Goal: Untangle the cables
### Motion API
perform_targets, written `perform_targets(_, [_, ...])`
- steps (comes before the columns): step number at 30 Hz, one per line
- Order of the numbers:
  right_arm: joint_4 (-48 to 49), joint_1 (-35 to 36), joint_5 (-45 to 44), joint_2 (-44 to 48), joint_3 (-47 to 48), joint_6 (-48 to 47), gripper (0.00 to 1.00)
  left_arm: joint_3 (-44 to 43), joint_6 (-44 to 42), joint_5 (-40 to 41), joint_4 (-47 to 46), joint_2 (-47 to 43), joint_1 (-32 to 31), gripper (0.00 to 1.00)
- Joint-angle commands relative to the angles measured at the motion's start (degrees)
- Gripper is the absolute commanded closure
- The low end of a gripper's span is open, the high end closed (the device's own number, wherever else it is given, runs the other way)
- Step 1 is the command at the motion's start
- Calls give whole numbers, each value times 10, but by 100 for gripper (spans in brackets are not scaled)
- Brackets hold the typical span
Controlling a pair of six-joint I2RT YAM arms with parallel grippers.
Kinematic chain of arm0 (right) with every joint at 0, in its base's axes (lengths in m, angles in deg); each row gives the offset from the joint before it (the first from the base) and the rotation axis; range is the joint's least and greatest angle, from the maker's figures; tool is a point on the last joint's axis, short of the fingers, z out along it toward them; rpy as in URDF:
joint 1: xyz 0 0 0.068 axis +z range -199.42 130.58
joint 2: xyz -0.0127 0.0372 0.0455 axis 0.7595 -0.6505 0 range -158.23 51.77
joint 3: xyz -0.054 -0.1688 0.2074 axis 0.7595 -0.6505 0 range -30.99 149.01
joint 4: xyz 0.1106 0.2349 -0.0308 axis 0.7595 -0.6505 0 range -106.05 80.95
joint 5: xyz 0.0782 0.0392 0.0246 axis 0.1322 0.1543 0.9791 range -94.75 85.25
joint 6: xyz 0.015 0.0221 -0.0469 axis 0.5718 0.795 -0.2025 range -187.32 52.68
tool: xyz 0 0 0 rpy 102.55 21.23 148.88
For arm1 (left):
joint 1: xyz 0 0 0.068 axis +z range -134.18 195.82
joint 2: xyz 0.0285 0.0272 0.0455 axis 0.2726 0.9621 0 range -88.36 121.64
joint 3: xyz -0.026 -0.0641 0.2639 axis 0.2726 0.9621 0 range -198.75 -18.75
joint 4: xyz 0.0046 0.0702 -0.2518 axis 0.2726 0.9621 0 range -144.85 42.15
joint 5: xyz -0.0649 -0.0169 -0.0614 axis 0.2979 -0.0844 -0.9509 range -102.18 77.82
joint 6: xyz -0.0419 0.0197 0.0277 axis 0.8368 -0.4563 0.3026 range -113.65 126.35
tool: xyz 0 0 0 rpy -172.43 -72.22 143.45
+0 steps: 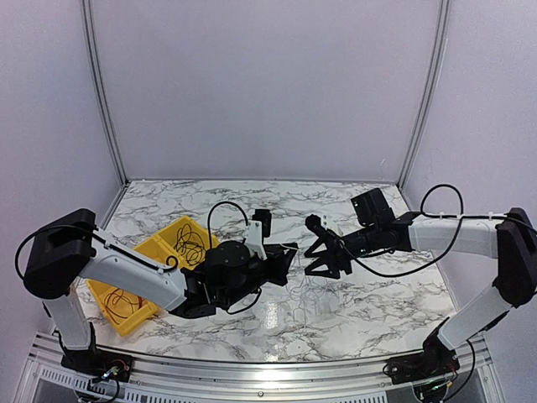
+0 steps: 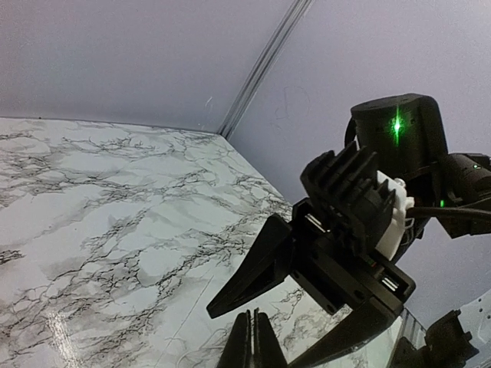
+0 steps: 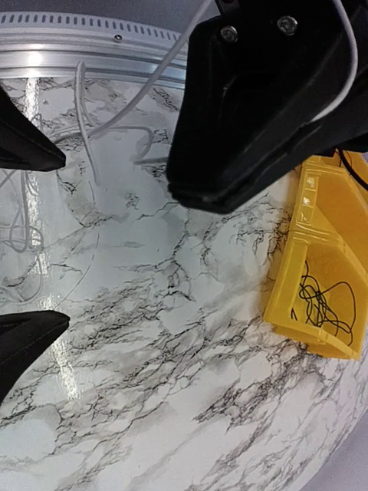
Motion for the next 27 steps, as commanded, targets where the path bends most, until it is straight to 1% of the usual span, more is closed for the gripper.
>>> perform_targets(1, [8,6,51,-27,28,31,38,6,17,9,-48,-22,2,100])
perform_targets(7, [28,7,57,3,11,43,37,5,25,16,-49,-20,2,100])
perform_targets(11, [6,19,47,-4,22,25,36,-1,20,20,-49,-18,2,100])
perform_targets(13, [-5,20,37,1,22,16,38,4,18,29,-48,-22,2,100])
perform_targets(16, [-14,20,27,38,-3,-6,39,8,22,56,-26,-35,2,100])
perform_targets(20, [11,24,18,89,-35,8,36,6,39,80,-7,-42,0,100])
perform_targets(21, [16,31,8,94,-35,13,36,4,43,83,-4,-42,-1,100])
perform_targets(23, [32,50,-45,93,-32,28,35,-5,46,86,0,-39,-3,100])
perform_targets(27, [60,80,-106,59,-14,49,35,-20,50,93,10,-36,-7,100])
